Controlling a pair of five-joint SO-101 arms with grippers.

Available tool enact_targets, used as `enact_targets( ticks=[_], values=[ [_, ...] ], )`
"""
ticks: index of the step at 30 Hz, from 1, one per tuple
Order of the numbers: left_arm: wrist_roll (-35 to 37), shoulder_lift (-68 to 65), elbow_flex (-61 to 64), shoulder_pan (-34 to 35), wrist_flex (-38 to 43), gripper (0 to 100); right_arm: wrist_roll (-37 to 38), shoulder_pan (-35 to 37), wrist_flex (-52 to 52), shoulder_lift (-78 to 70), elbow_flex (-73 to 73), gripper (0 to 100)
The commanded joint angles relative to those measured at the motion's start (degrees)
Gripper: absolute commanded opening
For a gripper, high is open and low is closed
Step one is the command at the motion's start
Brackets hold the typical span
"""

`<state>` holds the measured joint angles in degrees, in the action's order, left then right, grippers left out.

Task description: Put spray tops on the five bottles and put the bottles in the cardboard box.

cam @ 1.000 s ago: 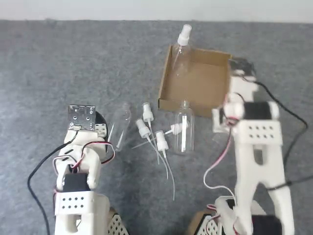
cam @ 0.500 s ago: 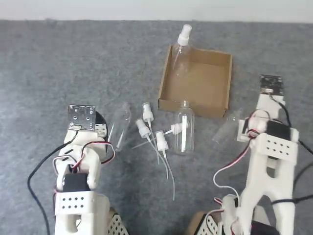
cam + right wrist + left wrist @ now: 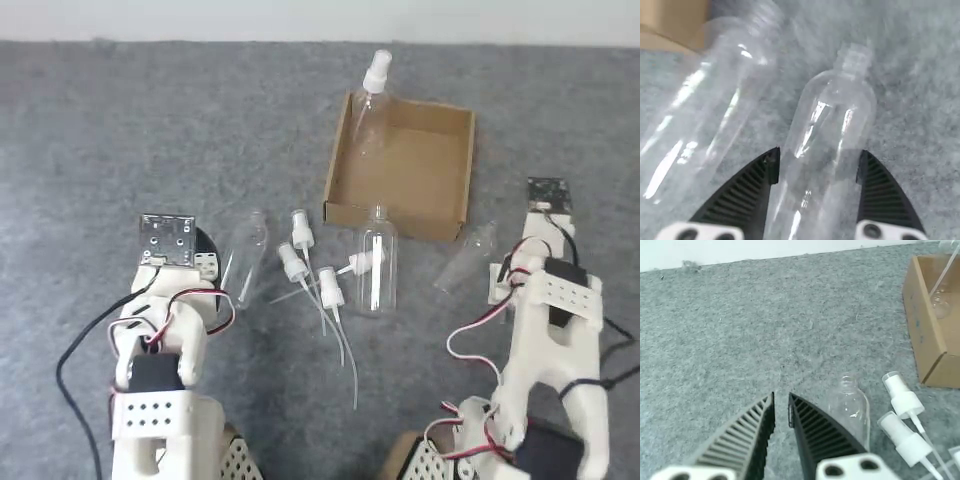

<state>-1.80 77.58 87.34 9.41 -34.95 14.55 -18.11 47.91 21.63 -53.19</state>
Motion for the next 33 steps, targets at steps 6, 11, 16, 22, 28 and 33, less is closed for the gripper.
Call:
enact_targets(
  ticks=[6,11,16,22,28,33],
  values=[
    [-0.4,-0.3,-0.5,-0.1,1.7,4,0.4,0.2,-6.8,-2.4,-4.9,8.4],
    [-0.4,-0.3,-0.8,-0.1,1.4,4,0.9,0.2,-9.2,-2.2,-7.4,1.6],
    [-0.4,-0.8,-5.0,0.2,-3.1,4,0.9,0.1,-9.5,-2.2,-7.9,2.1],
    [-2.1,-0.9,-14.2,-4.9,-14.9,4,0.9,0.0,-9.5,-2.2,-8.1,2.1],
    [-3.4,-1.8,-22.5,-16.3,-25.1,4,0.9,0.0,-9.6,-2.2,-8.1,2.0],
    [-3.4,-16.0,-30.3,-21.2,-28.3,4,0.9,-0.1,-10.6,-2.2,-8.4,1.9]
  ],
)
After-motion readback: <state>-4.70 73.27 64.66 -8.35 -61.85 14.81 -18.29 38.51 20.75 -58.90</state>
